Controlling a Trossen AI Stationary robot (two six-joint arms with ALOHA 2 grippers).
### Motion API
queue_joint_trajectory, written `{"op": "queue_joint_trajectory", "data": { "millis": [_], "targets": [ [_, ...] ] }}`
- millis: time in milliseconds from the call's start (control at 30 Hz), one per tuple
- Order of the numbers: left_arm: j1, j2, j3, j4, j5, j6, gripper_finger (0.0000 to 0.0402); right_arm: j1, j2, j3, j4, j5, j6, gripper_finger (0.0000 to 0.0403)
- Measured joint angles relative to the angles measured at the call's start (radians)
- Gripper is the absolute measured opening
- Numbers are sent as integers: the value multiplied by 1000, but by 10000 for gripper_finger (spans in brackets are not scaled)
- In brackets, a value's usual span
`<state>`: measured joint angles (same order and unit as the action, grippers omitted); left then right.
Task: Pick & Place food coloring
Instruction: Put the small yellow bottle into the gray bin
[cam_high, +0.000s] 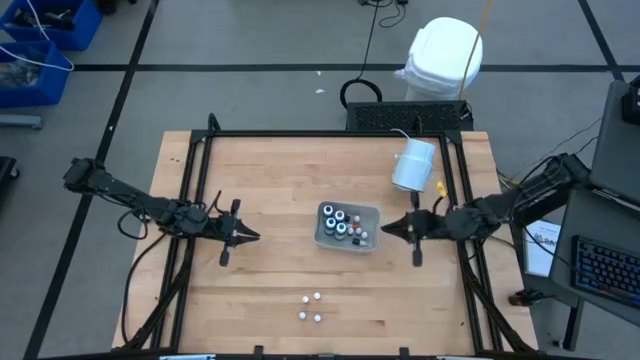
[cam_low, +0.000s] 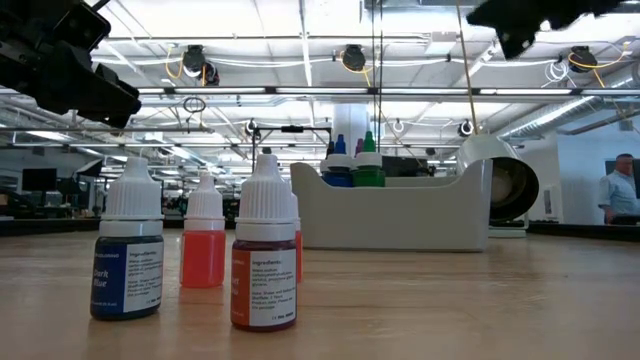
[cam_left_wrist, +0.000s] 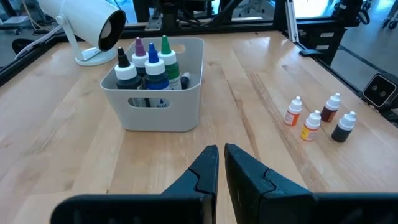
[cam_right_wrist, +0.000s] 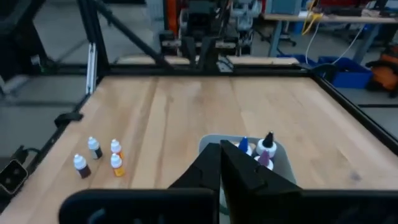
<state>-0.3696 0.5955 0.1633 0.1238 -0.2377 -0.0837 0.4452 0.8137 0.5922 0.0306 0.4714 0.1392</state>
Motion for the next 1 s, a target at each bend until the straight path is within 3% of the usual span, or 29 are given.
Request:
{"op": "queue_joint_trajectory", "data": {
  "millis": [200, 367, 467, 700, 1000],
  "targets": [
    [0, 0, 0, -2, 0, 7, 37, -14, -211, -197, 88, -5, 17, 0],
    [0, 0, 0, -6, 0, 9, 37, -11, -288, -327, 243, -157, -12, 0],
    [0, 0, 0, -27, -2, 10, 37, -11, -309, -388, 340, -179, -27, 0],
    [0, 0, 0, -28, -44, 4, 37, -14, -319, -444, 362, -178, -55, 0],
    [0, 0, 0, -10, -93, 99, 37, -14, -319, -445, 362, -73, -141, 0]
  ]
}}
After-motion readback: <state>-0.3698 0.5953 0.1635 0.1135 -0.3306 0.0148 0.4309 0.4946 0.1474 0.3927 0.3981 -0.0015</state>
